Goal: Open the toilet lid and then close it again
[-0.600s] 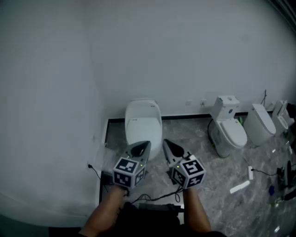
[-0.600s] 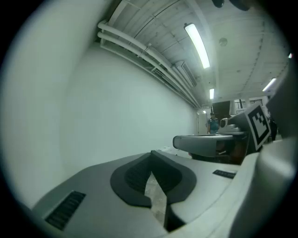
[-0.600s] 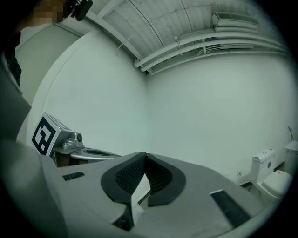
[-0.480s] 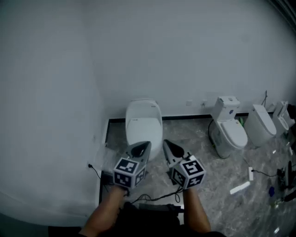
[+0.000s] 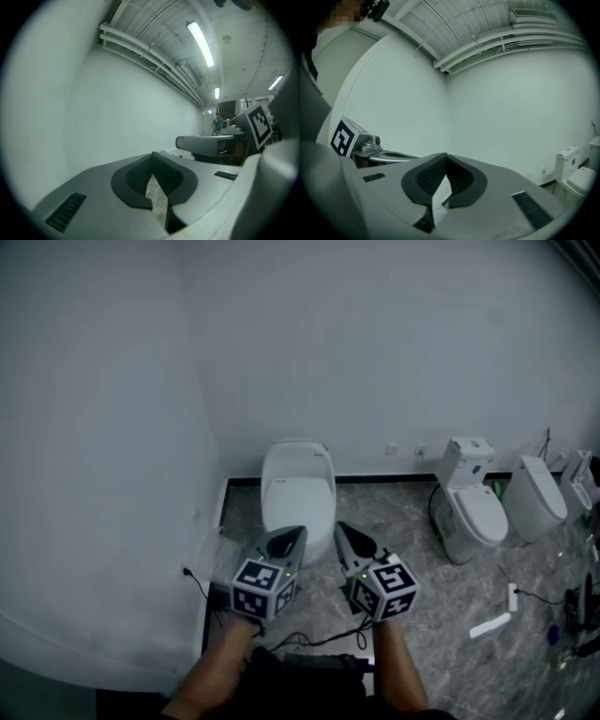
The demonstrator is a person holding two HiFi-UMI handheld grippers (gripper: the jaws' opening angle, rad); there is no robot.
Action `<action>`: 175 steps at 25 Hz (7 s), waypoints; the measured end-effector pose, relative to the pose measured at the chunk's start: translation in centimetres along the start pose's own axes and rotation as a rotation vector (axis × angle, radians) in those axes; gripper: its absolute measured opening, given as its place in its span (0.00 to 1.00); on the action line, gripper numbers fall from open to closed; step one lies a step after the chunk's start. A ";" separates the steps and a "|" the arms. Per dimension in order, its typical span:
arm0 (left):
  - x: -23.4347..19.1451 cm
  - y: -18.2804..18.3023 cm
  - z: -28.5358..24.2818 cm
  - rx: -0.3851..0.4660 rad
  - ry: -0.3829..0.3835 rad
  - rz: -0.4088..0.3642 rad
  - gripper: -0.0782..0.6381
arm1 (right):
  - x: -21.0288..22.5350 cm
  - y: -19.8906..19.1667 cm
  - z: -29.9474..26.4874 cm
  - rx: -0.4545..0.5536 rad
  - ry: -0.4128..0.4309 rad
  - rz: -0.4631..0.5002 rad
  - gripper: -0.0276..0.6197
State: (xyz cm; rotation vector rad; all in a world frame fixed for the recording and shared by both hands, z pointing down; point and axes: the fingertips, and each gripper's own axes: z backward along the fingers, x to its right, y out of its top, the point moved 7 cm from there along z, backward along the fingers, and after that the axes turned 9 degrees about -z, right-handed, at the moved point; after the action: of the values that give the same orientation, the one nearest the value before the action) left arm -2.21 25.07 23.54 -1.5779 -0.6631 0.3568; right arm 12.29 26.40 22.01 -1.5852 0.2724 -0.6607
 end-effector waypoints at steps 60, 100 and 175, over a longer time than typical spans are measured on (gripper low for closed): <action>-21.7 -8.6 -20.7 -0.177 -0.076 0.022 0.12 | 12.9 -3.2 -25.9 -0.196 -0.163 -0.076 0.06; -18.9 -50.6 -25.6 -0.634 -0.014 0.395 0.26 | 25.8 -44.1 -28.5 -0.547 -0.312 -0.467 0.15; -16.6 -44.8 -28.1 -0.566 -0.031 0.277 0.12 | 28.4 -38.2 -29.1 -0.386 -0.402 -0.851 0.33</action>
State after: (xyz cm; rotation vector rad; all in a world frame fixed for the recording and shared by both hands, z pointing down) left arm -7.65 -7.01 68.41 -2.2195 -0.5984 0.4216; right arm 10.93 -7.81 66.07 -2.1658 -0.6497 -0.9377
